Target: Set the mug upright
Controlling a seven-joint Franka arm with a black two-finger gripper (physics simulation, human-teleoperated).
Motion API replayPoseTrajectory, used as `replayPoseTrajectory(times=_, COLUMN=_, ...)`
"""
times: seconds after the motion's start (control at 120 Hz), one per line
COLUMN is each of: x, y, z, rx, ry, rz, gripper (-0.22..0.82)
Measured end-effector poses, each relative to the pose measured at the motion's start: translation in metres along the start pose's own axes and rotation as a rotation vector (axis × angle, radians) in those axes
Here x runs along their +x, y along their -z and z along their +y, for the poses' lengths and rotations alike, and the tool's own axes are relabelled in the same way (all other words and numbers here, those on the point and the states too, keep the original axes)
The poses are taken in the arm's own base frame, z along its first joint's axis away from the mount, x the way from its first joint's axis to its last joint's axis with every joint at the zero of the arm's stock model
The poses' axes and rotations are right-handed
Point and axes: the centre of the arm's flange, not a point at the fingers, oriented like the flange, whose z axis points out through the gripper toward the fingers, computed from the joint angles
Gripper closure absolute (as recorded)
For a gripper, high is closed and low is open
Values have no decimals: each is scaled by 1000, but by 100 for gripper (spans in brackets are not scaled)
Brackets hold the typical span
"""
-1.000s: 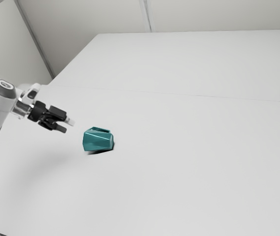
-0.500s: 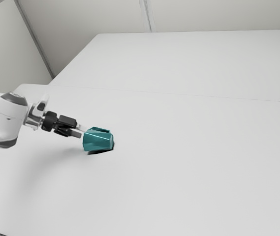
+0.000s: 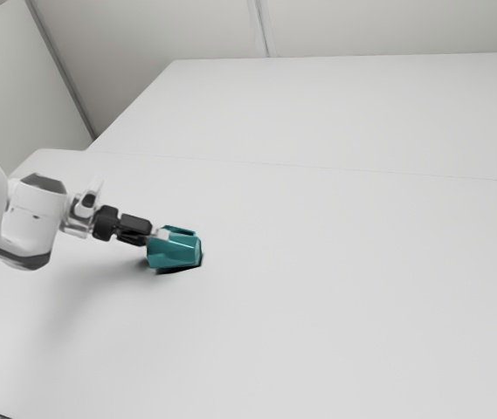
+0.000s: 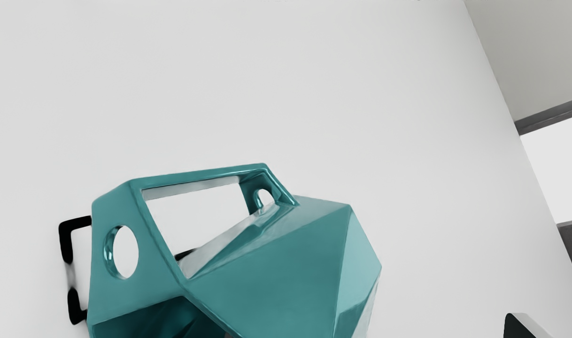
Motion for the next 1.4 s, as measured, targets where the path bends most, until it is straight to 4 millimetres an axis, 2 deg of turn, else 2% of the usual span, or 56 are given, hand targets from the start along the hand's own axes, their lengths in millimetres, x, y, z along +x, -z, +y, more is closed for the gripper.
replayPoseTrajectory(times=0.158, x=5, y=-9, z=0, rx=-16, ry=-34, rz=11, gripper=2)
replayPoseTrajectory(times=0.233, x=5, y=-10, z=0, rx=-19, ry=-45, rz=16, gripper=7)
replayPoseTrajectory(times=0.358, x=5, y=-11, z=0, rx=-20, ry=-62, rz=22, gripper=20)
replayPoseTrajectory(times=0.583, x=8, y=-9, z=3, rx=-22, ry=-94, rz=27, gripper=50)
replayPoseTrajectory(times=0.833, x=15, y=-2, z=12, rx=-18, ry=-140, rz=35, gripper=69)
replayPoseTrajectory(times=1.067, x=27, y=5, z=18, rx=4, ry=-190, rz=25, gripper=76)
replayPoseTrajectory(times=1.167, x=41, y=13, z=26, rx=25, ry=-240, rz=1, gripper=77)
replayPoseTrajectory(times=1.3, x=72, y=23, z=45, rx=82, ry=-339, rz=-107, gripper=78)
replayPoseTrajectory(times=1.4, x=81, y=23, z=56, rx=133, ry=-376, rz=-219, gripper=79)
